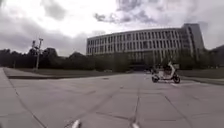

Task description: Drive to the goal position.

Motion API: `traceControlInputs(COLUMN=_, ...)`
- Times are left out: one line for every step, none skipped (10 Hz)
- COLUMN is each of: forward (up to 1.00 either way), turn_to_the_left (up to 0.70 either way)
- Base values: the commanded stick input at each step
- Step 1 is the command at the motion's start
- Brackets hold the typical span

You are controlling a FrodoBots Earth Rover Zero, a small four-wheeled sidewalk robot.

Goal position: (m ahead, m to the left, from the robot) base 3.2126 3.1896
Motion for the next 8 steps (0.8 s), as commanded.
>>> traceControlInputs(forward=1.00, turn_to_the_left=-0.25)
traceControlInputs(forward=1.00, turn_to_the_left=-0.27)
traceControlInputs(forward=1.00, turn_to_the_left=-0.26)
traceControlInputs(forward=1.00, turn_to_the_left=-0.26)
traceControlInputs(forward=1.00, turn_to_the_left=-0.17)
traceControlInputs(forward=1.00, turn_to_the_left=0.00)
traceControlInputs(forward=1.00, turn_to_the_left=0.00)
traceControlInputs(forward=1.00, turn_to_the_left=0.00)
